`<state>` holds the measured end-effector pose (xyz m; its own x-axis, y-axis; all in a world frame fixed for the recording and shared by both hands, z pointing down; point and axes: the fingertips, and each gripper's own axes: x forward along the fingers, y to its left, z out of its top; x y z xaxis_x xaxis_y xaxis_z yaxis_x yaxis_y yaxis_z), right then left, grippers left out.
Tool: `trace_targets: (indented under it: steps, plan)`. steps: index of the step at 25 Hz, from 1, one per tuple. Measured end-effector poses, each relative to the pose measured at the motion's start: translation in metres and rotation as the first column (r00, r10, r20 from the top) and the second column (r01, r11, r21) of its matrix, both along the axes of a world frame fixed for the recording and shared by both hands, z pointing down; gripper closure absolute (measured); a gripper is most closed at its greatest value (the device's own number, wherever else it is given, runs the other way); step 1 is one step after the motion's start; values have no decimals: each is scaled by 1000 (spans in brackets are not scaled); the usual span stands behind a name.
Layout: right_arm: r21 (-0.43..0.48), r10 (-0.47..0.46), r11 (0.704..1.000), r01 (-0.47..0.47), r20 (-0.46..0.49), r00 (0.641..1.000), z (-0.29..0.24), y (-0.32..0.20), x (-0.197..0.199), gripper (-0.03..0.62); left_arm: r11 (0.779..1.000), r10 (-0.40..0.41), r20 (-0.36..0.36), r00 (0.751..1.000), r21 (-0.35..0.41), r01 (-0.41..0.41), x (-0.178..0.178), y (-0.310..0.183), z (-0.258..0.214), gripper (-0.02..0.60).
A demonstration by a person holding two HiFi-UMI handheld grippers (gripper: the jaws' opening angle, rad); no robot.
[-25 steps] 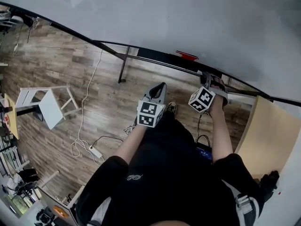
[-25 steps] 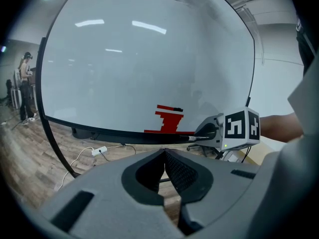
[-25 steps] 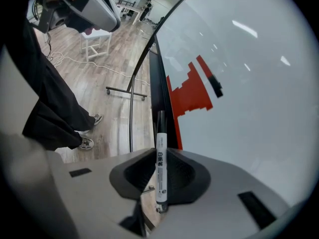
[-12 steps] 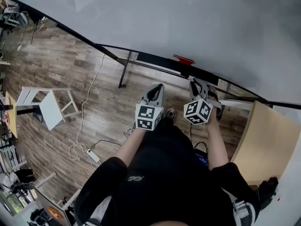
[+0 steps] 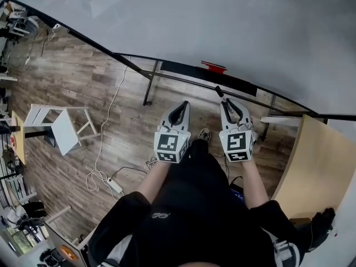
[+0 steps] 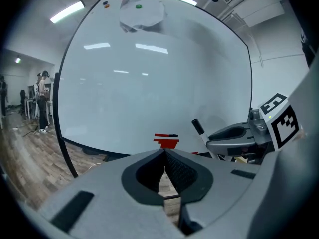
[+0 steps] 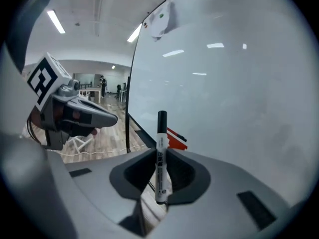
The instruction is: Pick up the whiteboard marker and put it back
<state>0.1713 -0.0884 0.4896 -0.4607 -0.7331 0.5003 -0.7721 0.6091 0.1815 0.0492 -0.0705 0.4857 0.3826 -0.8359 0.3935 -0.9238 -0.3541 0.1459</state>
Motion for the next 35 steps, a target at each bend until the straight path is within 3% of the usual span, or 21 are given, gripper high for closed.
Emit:
trace_targets:
  steps: [7,12,16,22,26,35]
  plan:
    - [54,56,996,-65,158,986,-32,35,-4,540,999,20,-13,1000,31,-20,-1,18,-14,575]
    - [135,68,985,-106,261,963,-57,56,-23,540,998,0,-25,1000,69,2,-26,35,-29,575]
    - [189,9,980,-62,265,964,-67,78,-53,540,994,-12,-11,1000,113,13,-48,58,-45,575]
    - [181,-26,983,-38,341,940,-85,109,-104,540,988,-45,6,999,146,44,-91,96,-60,575]
    - [189,-63,982,-3,342,937,-88,128,-137,540,982,-93,-1,996,166,92,-126,119,-68,575]
    - [209,-170,973,102,343,924,-100,155,-193,540,970,-184,-11,983,159,183,-168,158,-67,575]
